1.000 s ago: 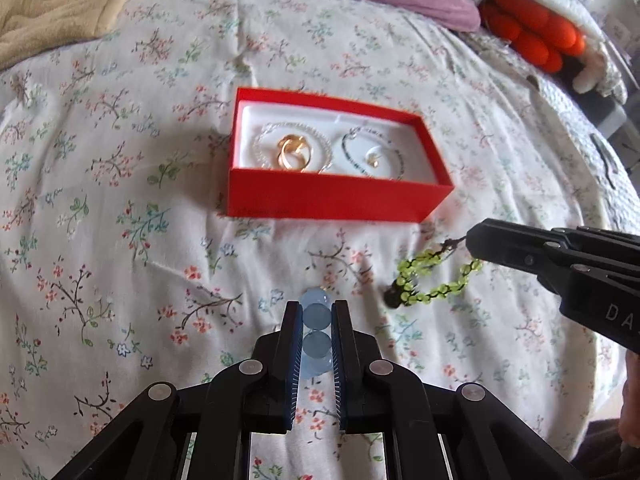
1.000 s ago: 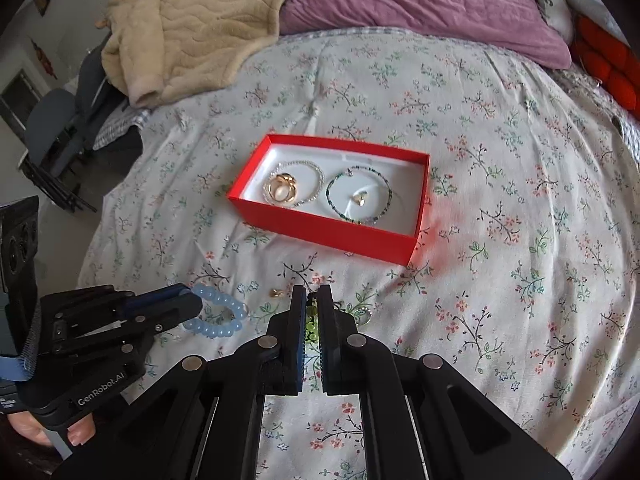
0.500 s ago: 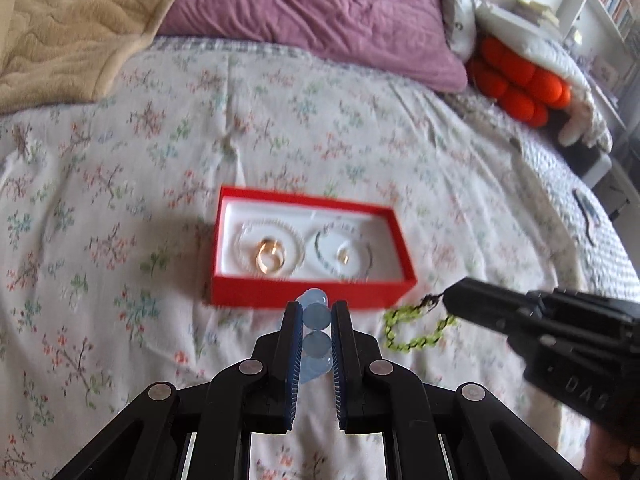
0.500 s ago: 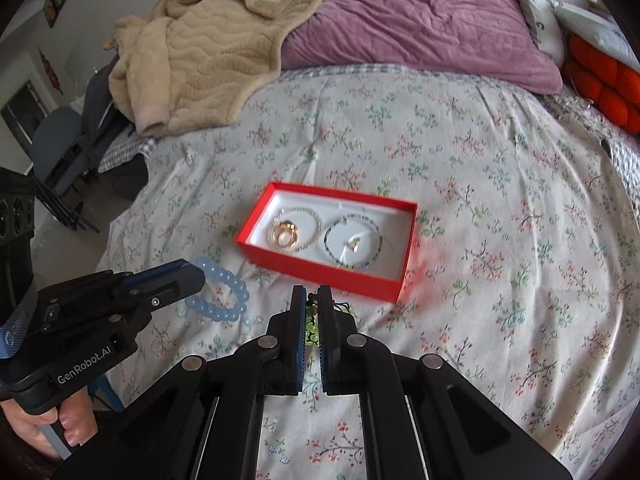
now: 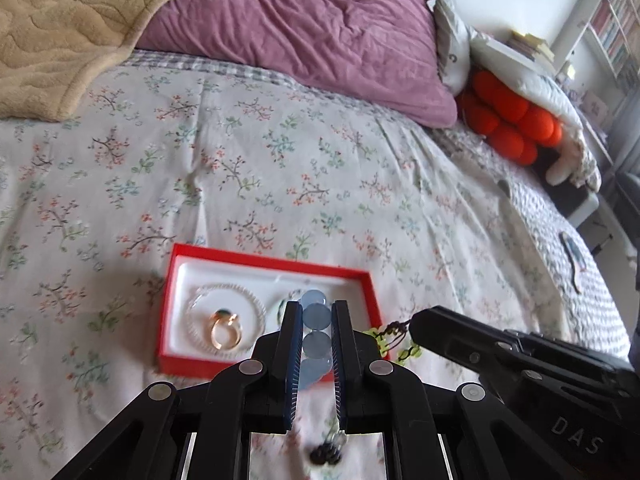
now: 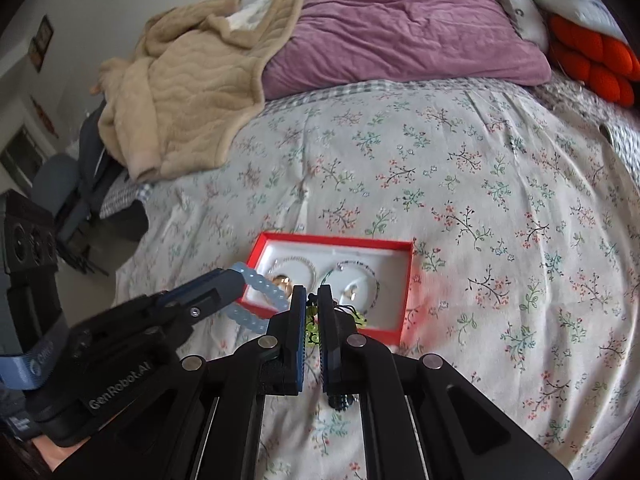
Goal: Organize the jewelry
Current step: 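Carry the blue bracelet with the left tool while the right carries the green bracelet, then open the left tool over the box while the right releases the green bracelet inside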
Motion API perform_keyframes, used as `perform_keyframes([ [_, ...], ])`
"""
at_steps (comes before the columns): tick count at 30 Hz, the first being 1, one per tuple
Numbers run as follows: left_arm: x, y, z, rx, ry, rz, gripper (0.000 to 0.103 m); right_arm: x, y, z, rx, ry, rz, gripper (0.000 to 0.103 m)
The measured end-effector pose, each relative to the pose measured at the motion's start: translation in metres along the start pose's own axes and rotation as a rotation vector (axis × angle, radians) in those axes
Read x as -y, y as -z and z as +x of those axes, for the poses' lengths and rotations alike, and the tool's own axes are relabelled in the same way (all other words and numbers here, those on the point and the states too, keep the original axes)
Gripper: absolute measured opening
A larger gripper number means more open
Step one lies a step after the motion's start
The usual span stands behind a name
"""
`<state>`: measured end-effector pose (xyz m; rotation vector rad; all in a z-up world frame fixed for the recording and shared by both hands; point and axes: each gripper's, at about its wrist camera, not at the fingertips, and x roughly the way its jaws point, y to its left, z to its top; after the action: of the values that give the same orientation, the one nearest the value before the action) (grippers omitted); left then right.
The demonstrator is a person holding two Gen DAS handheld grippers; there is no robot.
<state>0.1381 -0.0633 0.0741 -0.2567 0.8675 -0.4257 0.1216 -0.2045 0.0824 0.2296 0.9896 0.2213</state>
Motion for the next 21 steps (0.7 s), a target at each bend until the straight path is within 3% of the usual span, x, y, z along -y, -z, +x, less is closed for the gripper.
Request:
perform_keyframes([
  [6,-0.012,-0.003,0.029,-0.018,-0.009,-0.036,0.008,0.011,-0.01,0.016,-0.001,-0.017,0.062,0.006],
  [21,-0.055,-0.001,0.05,-0.068,-0.227,-0.003,0.009,0.009,-0.016,0.056,-0.063,-0.013,0.048,0.005],
])
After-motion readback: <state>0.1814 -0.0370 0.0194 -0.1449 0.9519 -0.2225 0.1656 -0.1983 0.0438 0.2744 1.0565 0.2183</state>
